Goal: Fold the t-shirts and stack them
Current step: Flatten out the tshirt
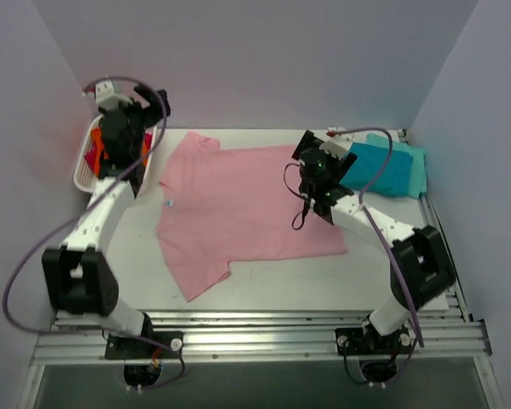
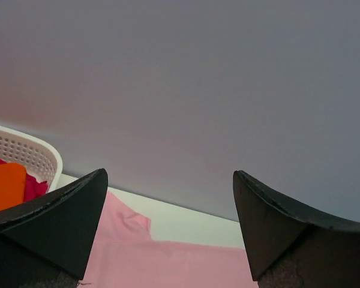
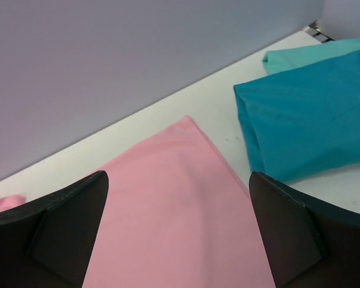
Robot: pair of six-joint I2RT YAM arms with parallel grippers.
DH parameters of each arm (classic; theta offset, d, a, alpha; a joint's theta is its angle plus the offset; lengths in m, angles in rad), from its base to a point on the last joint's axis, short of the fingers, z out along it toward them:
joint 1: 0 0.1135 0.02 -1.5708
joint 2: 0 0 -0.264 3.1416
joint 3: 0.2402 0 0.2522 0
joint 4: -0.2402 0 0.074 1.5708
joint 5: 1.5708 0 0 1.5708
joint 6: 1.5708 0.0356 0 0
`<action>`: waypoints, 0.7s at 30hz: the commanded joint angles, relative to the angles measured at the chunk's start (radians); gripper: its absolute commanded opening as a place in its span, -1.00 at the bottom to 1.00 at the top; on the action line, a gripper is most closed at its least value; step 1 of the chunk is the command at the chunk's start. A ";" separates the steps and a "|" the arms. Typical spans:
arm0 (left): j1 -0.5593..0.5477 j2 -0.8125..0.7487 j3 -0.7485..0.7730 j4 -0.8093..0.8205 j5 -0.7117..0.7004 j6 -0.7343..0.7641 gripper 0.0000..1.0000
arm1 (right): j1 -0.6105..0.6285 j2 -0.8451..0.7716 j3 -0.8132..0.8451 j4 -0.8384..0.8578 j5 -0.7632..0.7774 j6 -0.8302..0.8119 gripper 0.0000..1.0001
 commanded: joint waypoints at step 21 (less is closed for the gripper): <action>-0.577 -0.779 -0.703 -1.123 -0.649 -0.497 1.00 | 0.086 -0.878 -0.364 -0.791 -0.170 0.382 0.99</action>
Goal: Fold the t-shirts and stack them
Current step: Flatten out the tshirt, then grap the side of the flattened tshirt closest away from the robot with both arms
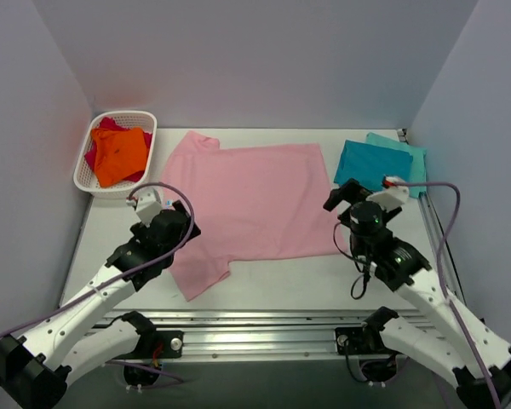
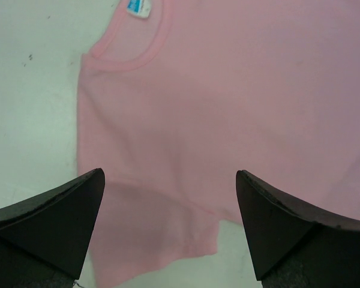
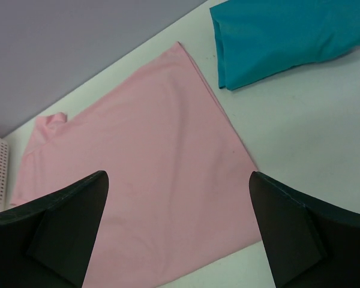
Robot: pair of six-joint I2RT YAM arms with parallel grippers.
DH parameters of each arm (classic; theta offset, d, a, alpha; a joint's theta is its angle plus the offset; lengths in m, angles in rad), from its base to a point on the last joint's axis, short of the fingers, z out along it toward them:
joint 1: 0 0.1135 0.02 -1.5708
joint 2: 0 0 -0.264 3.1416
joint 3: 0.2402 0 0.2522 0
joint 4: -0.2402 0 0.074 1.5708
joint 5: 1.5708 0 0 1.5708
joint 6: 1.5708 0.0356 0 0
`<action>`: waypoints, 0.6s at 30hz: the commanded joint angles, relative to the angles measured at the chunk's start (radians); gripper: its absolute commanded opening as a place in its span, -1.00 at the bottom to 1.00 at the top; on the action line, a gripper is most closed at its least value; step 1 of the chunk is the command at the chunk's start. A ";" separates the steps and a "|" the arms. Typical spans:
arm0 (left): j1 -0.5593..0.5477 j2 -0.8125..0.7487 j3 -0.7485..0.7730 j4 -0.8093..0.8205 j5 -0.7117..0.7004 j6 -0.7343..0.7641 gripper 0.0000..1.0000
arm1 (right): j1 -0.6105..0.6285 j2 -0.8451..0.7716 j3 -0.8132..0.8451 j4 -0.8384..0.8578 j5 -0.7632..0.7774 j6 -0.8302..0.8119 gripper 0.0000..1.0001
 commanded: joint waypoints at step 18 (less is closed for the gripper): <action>-0.240 -0.090 -0.291 -0.264 0.141 -0.537 0.79 | -0.004 -0.122 -0.096 -0.159 0.001 0.033 1.00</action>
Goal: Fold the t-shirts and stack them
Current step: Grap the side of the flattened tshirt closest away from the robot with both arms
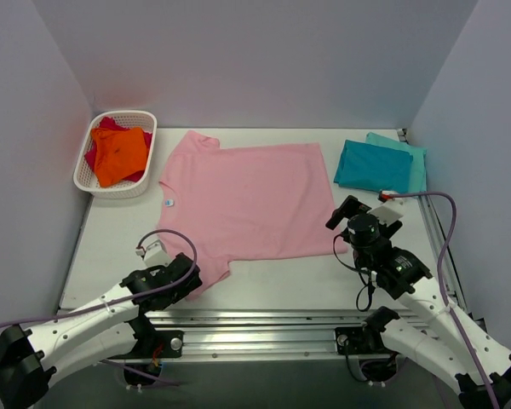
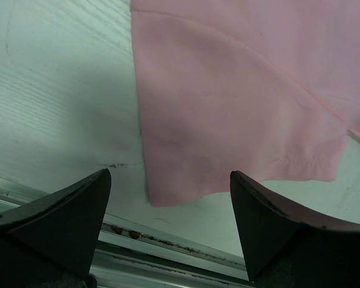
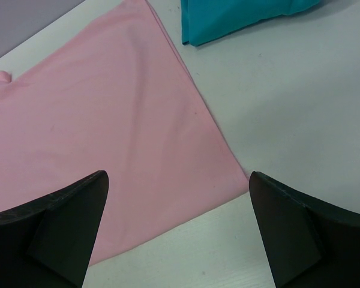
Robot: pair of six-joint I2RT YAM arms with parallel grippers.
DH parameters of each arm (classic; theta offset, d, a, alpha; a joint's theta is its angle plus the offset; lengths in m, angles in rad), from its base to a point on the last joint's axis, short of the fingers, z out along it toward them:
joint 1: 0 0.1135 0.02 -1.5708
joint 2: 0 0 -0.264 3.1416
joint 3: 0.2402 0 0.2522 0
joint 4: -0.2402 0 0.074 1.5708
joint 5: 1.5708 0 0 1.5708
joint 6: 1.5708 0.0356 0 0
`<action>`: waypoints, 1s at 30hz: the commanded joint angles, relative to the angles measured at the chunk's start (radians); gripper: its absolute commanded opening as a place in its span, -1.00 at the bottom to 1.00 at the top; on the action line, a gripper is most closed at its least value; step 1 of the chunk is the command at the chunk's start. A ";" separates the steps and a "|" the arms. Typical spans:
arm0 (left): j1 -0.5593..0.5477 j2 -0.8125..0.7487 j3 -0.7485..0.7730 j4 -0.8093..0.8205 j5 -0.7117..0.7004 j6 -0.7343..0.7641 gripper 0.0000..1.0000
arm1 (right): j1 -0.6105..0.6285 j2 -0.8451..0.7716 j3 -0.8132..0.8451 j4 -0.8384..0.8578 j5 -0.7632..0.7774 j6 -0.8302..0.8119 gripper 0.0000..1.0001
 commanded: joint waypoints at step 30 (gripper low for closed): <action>-0.192 0.197 0.068 -0.018 -0.155 -0.295 -0.76 | -0.033 0.074 -0.050 0.072 -0.064 -0.016 1.00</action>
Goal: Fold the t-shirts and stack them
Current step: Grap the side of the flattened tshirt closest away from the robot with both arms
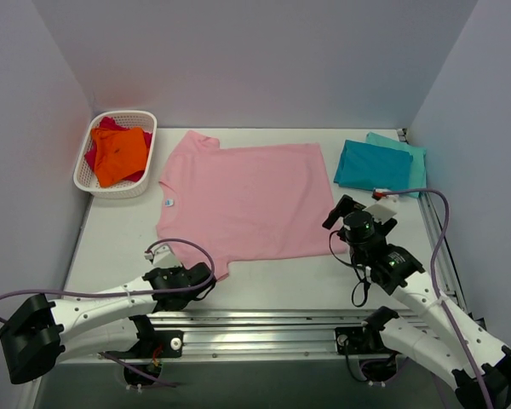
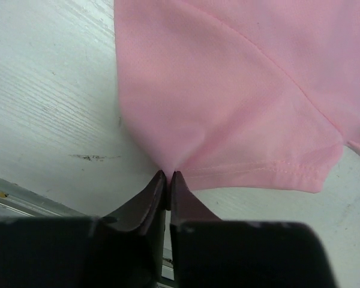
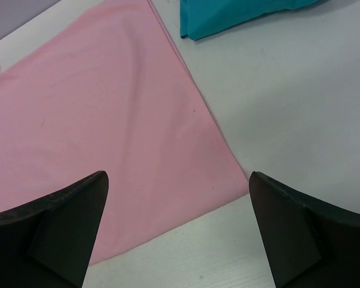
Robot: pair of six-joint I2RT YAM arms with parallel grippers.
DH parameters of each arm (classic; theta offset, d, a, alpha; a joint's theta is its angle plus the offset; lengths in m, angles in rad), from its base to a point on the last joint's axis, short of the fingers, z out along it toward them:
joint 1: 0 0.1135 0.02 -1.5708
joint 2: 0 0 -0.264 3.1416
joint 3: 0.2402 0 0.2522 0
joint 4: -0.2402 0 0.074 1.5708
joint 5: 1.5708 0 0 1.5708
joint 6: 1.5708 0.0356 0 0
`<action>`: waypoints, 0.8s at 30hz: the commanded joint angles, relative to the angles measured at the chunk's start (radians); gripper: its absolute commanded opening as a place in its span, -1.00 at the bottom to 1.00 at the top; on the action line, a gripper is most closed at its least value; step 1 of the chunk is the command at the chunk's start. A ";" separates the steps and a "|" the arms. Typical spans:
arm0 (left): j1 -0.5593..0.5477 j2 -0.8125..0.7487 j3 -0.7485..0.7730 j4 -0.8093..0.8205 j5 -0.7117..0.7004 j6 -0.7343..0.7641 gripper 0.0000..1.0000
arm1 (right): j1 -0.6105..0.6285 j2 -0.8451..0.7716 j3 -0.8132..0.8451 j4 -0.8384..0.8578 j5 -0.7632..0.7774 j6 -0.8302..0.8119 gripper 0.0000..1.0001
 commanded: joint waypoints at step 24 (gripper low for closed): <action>0.258 -0.018 0.078 0.222 -0.107 0.425 -0.95 | -0.249 0.063 -0.340 0.169 -0.493 0.149 0.89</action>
